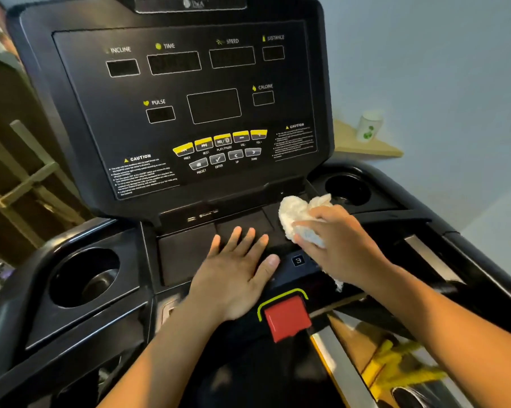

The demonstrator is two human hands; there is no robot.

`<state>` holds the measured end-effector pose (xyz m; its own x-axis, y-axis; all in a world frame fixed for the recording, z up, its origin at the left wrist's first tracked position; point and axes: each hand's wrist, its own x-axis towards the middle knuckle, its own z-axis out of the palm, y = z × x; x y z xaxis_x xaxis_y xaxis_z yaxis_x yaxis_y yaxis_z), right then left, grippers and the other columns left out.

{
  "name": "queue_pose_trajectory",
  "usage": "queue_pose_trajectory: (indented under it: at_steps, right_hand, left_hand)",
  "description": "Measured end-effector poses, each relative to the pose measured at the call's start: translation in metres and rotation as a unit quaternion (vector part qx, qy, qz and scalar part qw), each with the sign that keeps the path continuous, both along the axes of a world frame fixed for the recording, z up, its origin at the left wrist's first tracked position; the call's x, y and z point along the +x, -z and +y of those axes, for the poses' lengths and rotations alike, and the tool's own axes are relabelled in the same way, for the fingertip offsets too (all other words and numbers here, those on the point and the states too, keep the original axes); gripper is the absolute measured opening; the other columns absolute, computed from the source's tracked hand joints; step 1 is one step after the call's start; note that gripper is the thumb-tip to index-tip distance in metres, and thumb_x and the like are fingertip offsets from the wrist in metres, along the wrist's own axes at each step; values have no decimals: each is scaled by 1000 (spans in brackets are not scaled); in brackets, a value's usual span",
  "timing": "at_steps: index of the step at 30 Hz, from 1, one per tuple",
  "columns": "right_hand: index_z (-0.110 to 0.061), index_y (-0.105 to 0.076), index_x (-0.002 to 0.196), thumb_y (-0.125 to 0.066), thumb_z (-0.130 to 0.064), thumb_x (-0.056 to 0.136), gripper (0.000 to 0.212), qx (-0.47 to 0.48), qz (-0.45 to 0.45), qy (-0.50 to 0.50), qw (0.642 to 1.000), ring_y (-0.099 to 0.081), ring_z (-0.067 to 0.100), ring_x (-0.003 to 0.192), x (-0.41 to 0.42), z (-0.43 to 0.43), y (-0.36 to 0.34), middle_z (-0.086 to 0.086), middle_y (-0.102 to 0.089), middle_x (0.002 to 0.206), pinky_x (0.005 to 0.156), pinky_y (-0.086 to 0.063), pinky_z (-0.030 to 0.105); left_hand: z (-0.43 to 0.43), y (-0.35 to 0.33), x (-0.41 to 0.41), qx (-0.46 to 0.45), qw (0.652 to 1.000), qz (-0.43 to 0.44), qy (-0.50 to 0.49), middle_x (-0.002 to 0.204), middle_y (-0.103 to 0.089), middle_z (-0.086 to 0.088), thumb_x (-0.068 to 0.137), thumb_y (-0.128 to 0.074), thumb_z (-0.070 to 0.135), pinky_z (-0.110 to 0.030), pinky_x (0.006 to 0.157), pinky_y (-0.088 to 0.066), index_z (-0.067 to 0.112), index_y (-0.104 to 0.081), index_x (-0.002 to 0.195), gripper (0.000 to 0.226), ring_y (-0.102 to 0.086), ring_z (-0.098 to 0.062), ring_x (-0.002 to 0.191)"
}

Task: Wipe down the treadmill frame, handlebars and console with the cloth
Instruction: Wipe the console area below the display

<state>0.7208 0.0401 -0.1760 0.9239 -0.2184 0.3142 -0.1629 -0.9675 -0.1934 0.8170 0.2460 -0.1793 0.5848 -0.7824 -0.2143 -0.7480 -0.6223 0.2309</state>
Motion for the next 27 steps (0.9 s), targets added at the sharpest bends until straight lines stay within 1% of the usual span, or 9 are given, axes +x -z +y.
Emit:
queue_pose_trajectory:
  at_steps: [3, 5, 7, 10, 13, 17, 21, 24, 27]
  right_hand:
    - [-21, -67, 115, -57, -38, 92, 30, 42, 31, 119, 991, -54, 26, 102, -21, -41, 0, 9, -59, 117, 82, -45, 34]
    - [-12, -67, 108, -46, -45, 95, 41, 83, 52, 167, 981, -57, 25, 93, -10, -54, -5, 12, -63, 109, 76, -42, 32]
    - [-13, -66, 109, -49, -39, 95, 34, 53, 43, 133, 989, -58, 31, 98, 6, -34, -7, 12, -63, 109, 81, -47, 36]
    - [-19, -67, 104, -50, -32, 96, 23, -44, 33, 9, 998, -58, 30, 99, 23, 5, -5, 6, -65, 103, 86, -46, 40]
    - [-18, -67, 99, -44, -29, 98, 25, -45, 64, -8, 997, -58, 26, 96, 19, -8, -6, 3, -65, 101, 82, -45, 39]
    - [-43, -64, 112, -42, -47, 92, 29, 49, 30, 14, 998, -49, 23, 107, 22, -52, 7, -5, -56, 119, 82, -33, 25]
    - [-35, -67, 113, -52, -41, 94, 25, 191, 28, 36, 981, -50, 18, 122, 43, -73, 1, -5, -56, 133, 88, -32, 25]
    - [-32, -66, 120, -59, -39, 92, 29, 180, 32, -62, 981, -47, 6, 125, 8, -83, 2, -11, -54, 135, 102, -32, 21]
    - [-29, -64, 125, -59, -39, 92, 35, 187, 32, -107, 976, -49, 0, 118, -23, -110, 8, -18, -53, 129, 98, -34, 17]
  left_hand:
    - [-3, 0, 2, -4, 1000, 0, 9, 165, 3, 9, 84, 11, 66, -43, 123, 8, 37, -2, 156, 79, 13, -12, 151]
    - [-3, 1, 3, 1, 1000, -3, 17, 165, 3, 8, 82, 14, 68, -45, 123, 7, 37, -2, 157, 83, 12, -14, 151]
    - [-3, 3, 3, 2, 1000, -12, 24, 165, 4, 7, 81, 14, 69, -48, 123, 5, 36, -2, 157, 84, 11, -14, 152]
    - [-3, 5, 6, -6, 999, -19, 39, 165, 5, 9, 83, 14, 70, -49, 122, 5, 33, -1, 157, 85, 13, -13, 151]
    - [-1, 2, 6, -8, 998, -10, 57, 165, 5, 11, 79, 18, 72, -47, 122, 8, 30, -2, 158, 91, 16, -9, 150]
    - [-7, -3, -2, -5, 998, -9, 55, 165, 6, 11, 88, 6, 68, -45, 121, 13, 26, 0, 158, 81, 19, -5, 148]
    - [-41, 0, -13, -6, 999, -14, 31, 166, 5, 7, 86, 9, 74, -46, 121, 11, 23, -1, 158, 89, 16, -8, 150]
    - [-80, 2, -22, 8, 1000, -18, 15, 166, 5, 6, 84, 8, 74, -46, 122, 9, 23, 1, 158, 90, 15, -10, 150]
    - [-118, 2, -26, 3, 1000, -8, -8, 166, 5, 5, 96, -6, 65, -46, 122, 6, 23, 0, 159, 76, 14, -11, 151]
